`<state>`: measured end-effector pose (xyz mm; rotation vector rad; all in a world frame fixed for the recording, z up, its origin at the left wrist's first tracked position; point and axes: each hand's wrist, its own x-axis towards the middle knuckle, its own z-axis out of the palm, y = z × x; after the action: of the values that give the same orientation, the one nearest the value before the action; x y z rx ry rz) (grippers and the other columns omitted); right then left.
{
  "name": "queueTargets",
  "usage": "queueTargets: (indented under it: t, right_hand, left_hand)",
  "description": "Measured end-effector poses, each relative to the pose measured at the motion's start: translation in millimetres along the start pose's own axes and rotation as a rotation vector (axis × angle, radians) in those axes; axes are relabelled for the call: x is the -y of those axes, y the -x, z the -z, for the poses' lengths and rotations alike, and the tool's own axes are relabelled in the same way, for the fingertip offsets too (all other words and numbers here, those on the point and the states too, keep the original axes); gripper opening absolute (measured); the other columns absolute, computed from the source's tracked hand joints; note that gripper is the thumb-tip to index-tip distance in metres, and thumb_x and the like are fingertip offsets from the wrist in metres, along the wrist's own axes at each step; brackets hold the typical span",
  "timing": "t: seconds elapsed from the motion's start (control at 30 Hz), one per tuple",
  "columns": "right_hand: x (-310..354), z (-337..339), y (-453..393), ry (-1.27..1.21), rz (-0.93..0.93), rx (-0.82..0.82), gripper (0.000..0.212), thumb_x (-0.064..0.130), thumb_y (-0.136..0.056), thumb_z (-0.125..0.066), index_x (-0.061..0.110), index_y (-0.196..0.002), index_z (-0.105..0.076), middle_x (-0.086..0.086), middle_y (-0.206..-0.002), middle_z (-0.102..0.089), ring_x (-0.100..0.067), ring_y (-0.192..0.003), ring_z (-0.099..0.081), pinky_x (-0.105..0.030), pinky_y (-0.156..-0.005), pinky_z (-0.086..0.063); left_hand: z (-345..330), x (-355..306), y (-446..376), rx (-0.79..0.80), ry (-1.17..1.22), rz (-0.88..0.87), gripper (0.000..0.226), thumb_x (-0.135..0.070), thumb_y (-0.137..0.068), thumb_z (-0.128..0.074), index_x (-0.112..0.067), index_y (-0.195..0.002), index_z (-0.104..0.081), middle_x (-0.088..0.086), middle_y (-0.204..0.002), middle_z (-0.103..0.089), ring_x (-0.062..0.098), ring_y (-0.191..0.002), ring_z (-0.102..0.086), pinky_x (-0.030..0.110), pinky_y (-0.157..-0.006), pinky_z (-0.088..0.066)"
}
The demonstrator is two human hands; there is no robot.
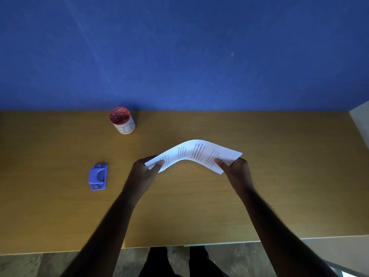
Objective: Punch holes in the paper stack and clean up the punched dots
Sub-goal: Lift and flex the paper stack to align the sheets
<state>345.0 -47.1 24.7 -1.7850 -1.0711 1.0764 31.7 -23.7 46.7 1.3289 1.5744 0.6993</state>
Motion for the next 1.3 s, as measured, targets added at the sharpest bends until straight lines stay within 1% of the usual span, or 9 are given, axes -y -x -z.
queueTargets:
  t: [0.2,0.3,0.37,0.5,0.6,0.87,1.03,1.13,1.3]
  right_hand:
    - [-4.3,-3.5,4.5,0.027,-0.022,-0.005,0.020,0.017,-0.088,-0.081,0.014,-0.108,-0.078,0.015,-0.092,-0.079,0.000,-0.084,-0.075,-0.011,-0.064,-0.052]
    - [-2.0,-4.2,4.8,0.013,-0.027,-0.035,0.010,0.015,-0.091,-0.078,0.020,-0.100,-0.077,0.029,-0.080,-0.075,0.011,-0.078,-0.072,-0.007,-0.063,-0.050]
    - [-1.7,-7.1,5.2,0.053,-0.008,-0.036,0.012,0.014,-0.091,-0.077,0.021,-0.100,-0.074,0.026,-0.079,-0.075,0.015,-0.075,-0.069,-0.005,-0.061,-0.048]
    - [-5.3,-13.3,4.9,0.119,-0.019,-0.036,0.017,0.011,-0.092,-0.075,0.010,-0.109,-0.073,0.016,-0.089,-0.072,0.017,-0.074,-0.066,-0.004,-0.060,-0.047]
    - [-1.0,-13.1,3.2,0.159,0.000,-0.058,0.021,0.014,-0.093,-0.073,0.006,-0.113,-0.074,0.007,-0.094,-0.076,0.016,-0.076,-0.068,-0.003,-0.062,-0.047]
    - [29.9,-3.7,6.4,0.217,0.131,-0.065,0.011,0.022,-0.096,-0.071,0.019,-0.107,-0.072,0.009,-0.097,-0.076,0.001,-0.089,-0.071,-0.010,-0.072,-0.050]
    - [50.3,4.1,7.7,0.292,0.183,-0.060,0.019,0.024,-0.097,-0.069,0.018,-0.115,-0.072,0.005,-0.105,-0.076,-0.013,-0.093,-0.071,-0.024,-0.079,-0.052]
    - [65.5,5.5,13.3,0.327,0.224,-0.055,0.021,0.021,-0.098,-0.068,0.016,-0.118,-0.072,0.009,-0.105,-0.070,-0.013,-0.095,-0.066,-0.020,-0.078,-0.044]
    - [80.4,6.6,21.3,0.281,0.311,0.020,0.021,0.010,-0.094,-0.070,0.027,-0.104,-0.076,0.017,-0.103,-0.074,0.001,-0.099,-0.065,-0.011,-0.082,-0.045]
  left_hand:
    - [-3.5,-3.0,2.6,0.058,-0.036,-0.023,0.016,-0.024,-0.102,-0.067,-0.033,-0.111,-0.077,-0.034,-0.079,-0.073,-0.011,-0.071,-0.066,0.009,-0.063,-0.043]
    - [-5.6,-8.1,5.4,0.005,0.020,-0.068,0.020,-0.025,-0.104,-0.064,-0.032,-0.115,-0.078,-0.028,-0.099,-0.078,-0.006,-0.093,-0.072,0.014,-0.076,-0.051]
    - [-5.7,-9.9,7.0,0.024,0.026,-0.091,0.022,-0.022,-0.104,-0.063,-0.035,-0.117,-0.076,-0.027,-0.104,-0.077,-0.004,-0.099,-0.072,0.014,-0.082,-0.052]
    - [-1.7,-8.3,6.1,0.080,0.014,-0.066,0.037,-0.012,-0.102,-0.063,-0.046,-0.115,-0.073,-0.030,-0.109,-0.076,-0.007,-0.103,-0.070,0.011,-0.085,-0.050]
    - [5.1,-6.7,4.8,0.034,0.052,-0.056,0.040,-0.010,-0.099,-0.068,-0.043,-0.120,-0.071,-0.027,-0.112,-0.075,-0.003,-0.106,-0.070,0.020,-0.089,-0.056]
    - [22.6,-23.6,3.1,-0.069,0.251,-0.155,0.057,0.000,-0.091,-0.077,-0.022,-0.140,-0.058,-0.004,-0.121,-0.077,0.010,-0.105,-0.074,0.023,-0.085,-0.059]
    - [27.3,-37.0,1.6,-0.039,0.076,-0.208,0.041,-0.010,-0.092,-0.079,-0.028,-0.127,-0.068,-0.013,-0.113,-0.078,0.009,-0.098,-0.075,0.029,-0.090,-0.058]
    - [25.2,-46.9,3.5,0.010,-0.060,-0.249,0.038,-0.016,-0.091,-0.080,-0.033,-0.123,-0.070,-0.023,-0.112,-0.076,0.001,-0.099,-0.073,0.026,-0.088,-0.056]
    - [15.9,-61.3,7.4,0.084,-0.110,-0.308,0.034,-0.017,-0.094,-0.077,-0.028,-0.125,-0.071,-0.018,-0.113,-0.076,0.003,-0.104,-0.072,0.022,-0.091,-0.056]
